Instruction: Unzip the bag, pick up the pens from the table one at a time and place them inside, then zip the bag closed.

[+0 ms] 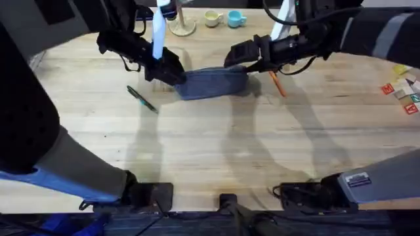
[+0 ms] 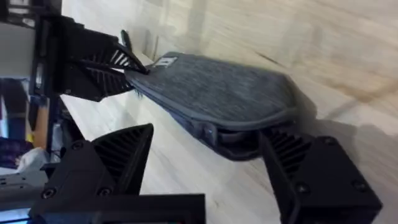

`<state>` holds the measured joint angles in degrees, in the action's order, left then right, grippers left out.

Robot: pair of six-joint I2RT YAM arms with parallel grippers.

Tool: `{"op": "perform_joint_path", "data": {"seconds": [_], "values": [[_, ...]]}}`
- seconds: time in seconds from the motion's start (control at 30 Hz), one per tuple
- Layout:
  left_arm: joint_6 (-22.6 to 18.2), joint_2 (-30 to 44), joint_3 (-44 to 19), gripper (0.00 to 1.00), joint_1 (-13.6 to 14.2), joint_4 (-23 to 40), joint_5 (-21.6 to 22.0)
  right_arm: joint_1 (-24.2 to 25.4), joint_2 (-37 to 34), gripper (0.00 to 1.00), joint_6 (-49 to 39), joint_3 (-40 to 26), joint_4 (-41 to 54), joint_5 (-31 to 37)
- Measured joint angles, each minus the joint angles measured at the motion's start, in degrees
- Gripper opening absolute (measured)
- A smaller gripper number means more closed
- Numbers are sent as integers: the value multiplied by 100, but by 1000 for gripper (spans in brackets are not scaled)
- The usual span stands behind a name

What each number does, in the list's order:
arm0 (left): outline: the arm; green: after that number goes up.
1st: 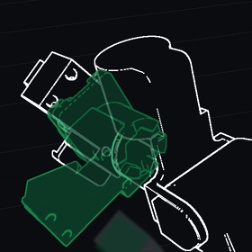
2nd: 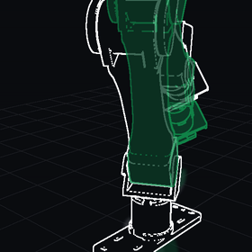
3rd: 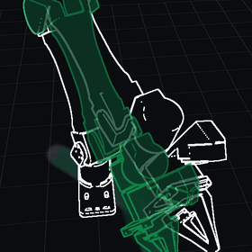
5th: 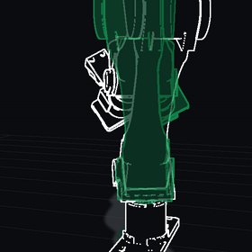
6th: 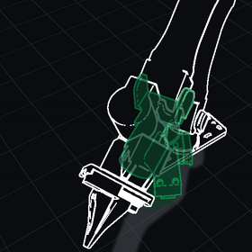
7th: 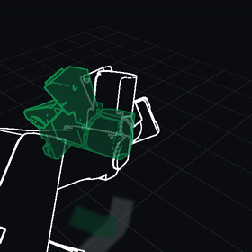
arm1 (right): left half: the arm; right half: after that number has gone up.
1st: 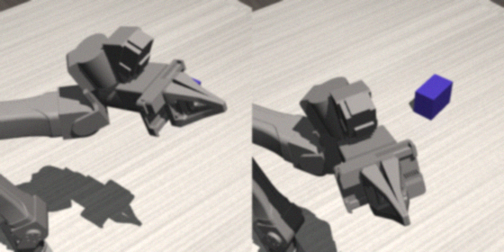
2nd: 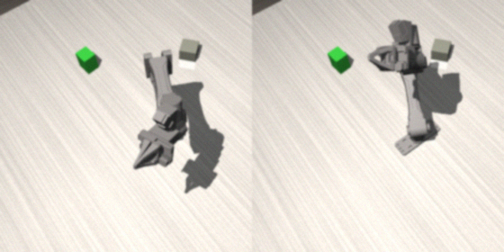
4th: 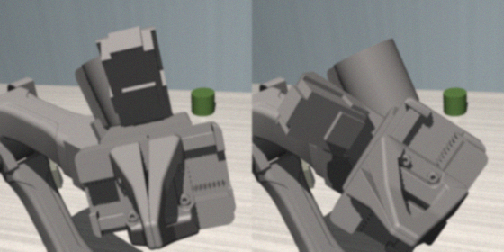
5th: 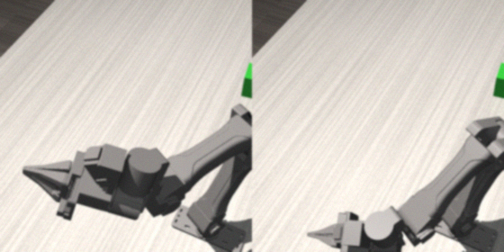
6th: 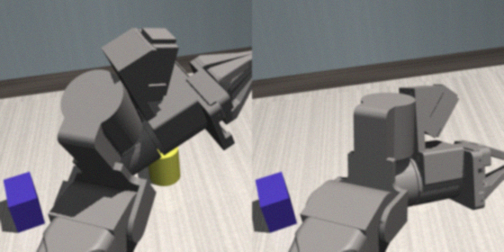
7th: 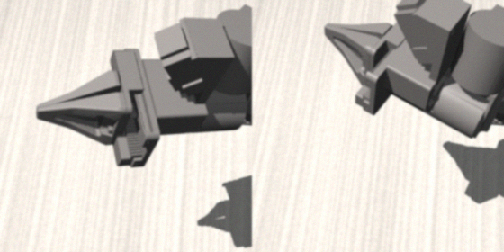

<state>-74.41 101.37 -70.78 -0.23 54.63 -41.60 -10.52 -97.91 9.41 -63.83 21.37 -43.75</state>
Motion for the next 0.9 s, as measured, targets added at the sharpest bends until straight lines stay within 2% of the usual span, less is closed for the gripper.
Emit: {"op": "perform_joint_path", "data": {"seconds": [0.1,0.2,0.33,0.4,0.5,0.53,0.9], "values": [[0,0,0,43,0,-2,0,-9,0,994,48,0,-36,0],[0,0,0,43,0,-2,0,-7,0,877,83,0,-38,3],[0,2,0,43,0,-2,0,-7,0,600,149,0,-38,138],[1,2,0,43,0,-2,0,-7,0,423,197,0,-38,232],[1,1,0,43,0,-2,0,-7,0,91,244,0,-45,299],[0,0,0,43,0,-4,0,-7,0,45,260,0,-43,304],[0,1,0,43,0,-4,0,-9,0,30,263,0,-44,304]]}}
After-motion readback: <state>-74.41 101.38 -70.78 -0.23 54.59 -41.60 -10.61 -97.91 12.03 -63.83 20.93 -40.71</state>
